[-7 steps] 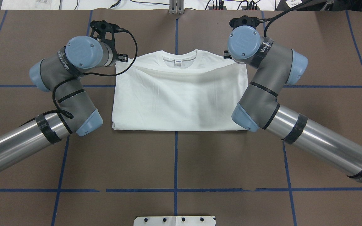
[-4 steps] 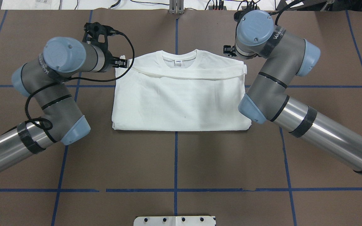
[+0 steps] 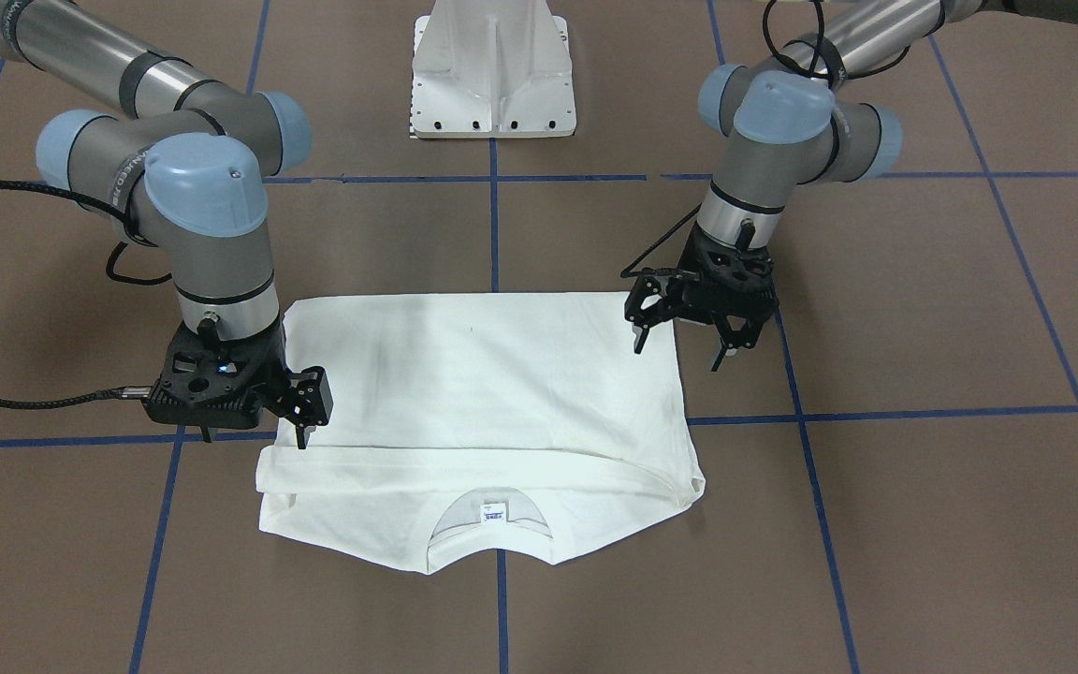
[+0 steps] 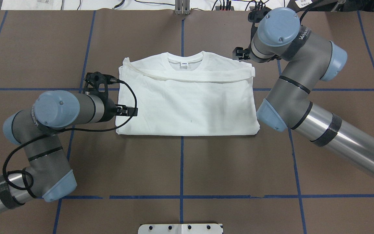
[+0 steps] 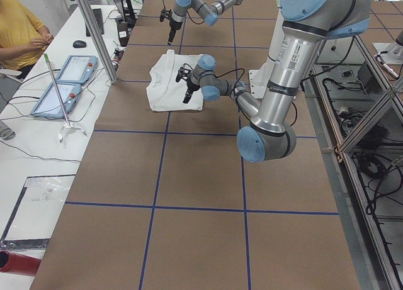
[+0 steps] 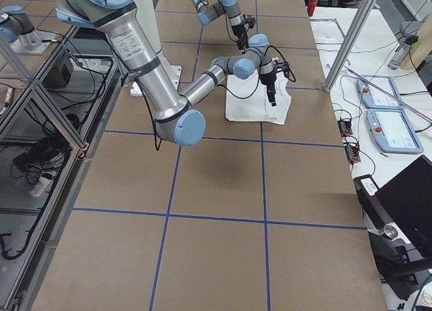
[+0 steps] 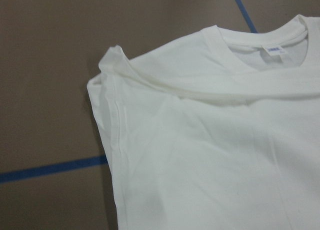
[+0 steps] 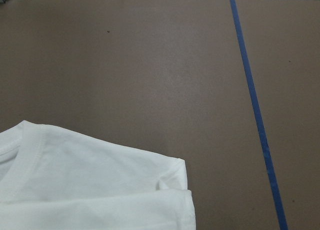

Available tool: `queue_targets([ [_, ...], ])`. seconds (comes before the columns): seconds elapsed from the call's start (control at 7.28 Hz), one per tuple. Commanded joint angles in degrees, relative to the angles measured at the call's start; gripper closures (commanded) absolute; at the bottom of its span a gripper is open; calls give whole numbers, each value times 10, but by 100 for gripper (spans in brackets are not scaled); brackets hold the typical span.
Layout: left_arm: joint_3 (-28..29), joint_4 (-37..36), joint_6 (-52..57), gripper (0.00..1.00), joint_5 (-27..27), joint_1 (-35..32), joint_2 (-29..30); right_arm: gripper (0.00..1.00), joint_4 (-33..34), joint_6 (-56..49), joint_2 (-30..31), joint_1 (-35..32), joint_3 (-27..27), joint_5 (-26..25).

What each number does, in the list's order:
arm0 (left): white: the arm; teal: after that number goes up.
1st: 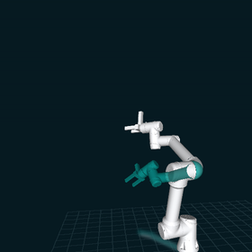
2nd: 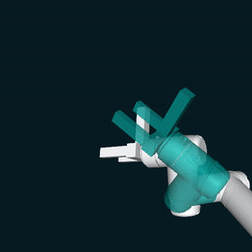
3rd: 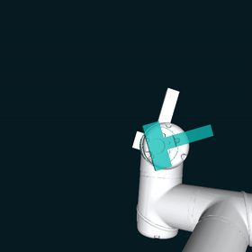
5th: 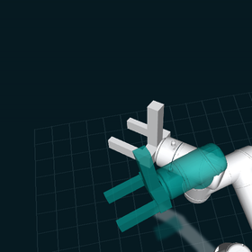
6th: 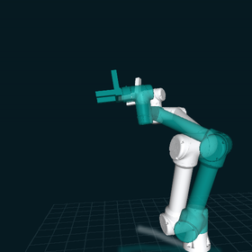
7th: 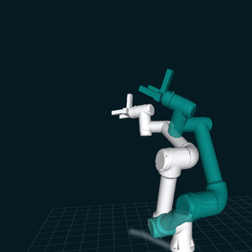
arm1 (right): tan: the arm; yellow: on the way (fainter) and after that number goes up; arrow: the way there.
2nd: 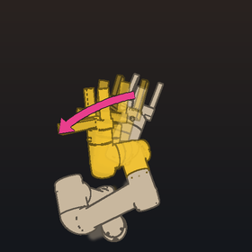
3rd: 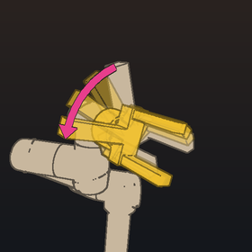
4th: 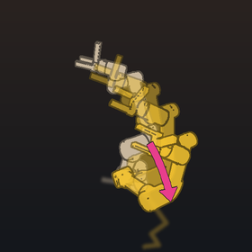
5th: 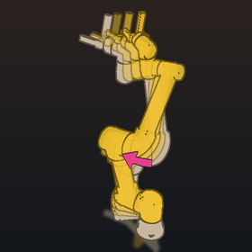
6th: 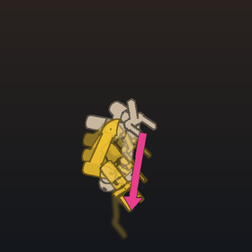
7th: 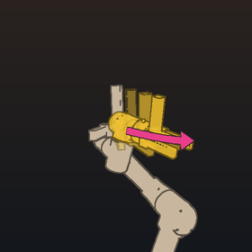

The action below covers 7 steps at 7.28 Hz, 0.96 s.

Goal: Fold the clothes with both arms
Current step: 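Grasp the folded shirt's side edge with the left gripper while the right gripper rises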

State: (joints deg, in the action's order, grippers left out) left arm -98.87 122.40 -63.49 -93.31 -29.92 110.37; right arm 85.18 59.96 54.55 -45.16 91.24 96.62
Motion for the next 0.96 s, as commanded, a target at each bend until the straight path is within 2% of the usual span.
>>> queue_targets([
  [0.0,10,13,-69,26,39,37,-10,0,0,0,-1,1,0,-1],
  [0.14,11,12,-72,32,40,38,-12,0,-1,0,-2,1,0,-1],
  [0.82,11,9,-66,32,40,38,-33,0,-1,1,-4,2,1,-1],
])
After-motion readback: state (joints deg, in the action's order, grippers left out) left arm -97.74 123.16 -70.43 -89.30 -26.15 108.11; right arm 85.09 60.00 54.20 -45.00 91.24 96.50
